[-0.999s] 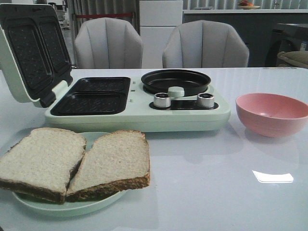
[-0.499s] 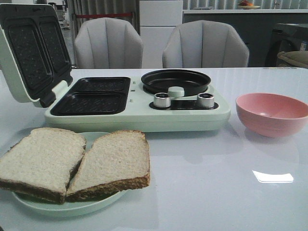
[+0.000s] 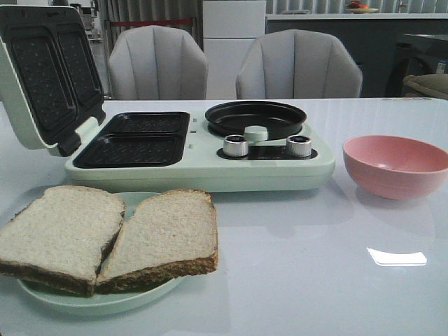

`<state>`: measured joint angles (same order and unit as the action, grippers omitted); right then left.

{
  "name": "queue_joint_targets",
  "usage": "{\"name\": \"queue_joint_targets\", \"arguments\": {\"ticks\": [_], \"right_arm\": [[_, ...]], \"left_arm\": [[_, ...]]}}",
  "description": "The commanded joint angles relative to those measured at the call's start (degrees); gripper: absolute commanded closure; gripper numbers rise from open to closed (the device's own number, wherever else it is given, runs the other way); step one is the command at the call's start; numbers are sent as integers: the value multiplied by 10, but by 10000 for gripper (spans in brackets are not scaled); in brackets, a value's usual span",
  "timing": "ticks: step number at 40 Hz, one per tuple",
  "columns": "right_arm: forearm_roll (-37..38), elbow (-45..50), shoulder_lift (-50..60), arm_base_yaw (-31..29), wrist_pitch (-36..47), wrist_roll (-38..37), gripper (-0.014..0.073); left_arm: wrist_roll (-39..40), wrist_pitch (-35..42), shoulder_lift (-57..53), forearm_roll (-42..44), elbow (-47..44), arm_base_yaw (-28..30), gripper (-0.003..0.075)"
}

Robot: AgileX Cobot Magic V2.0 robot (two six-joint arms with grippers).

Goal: Make breakfast with bread and shrimp

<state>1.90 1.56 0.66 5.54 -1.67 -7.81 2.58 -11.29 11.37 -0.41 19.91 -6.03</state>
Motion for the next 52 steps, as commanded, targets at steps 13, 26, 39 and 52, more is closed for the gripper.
{"name": "queue_joint_targets", "arguments": {"ticks": [13,26,39,52], "right_arm": [[-1,-3,10,-2,53,4,456],[-1,-3,10,-2,53,4,456],[-1,-3,10,-2,53,4,456],[-1,-3,10,-2,53,4,456]], "left_arm": [[-86,-81,79,125,20,-112,164],[-86,-169,212,310,20,-305,166],[-86,-214,416,471,20,-424,167],[-80,-207,579,603,55,-428,167]]}}
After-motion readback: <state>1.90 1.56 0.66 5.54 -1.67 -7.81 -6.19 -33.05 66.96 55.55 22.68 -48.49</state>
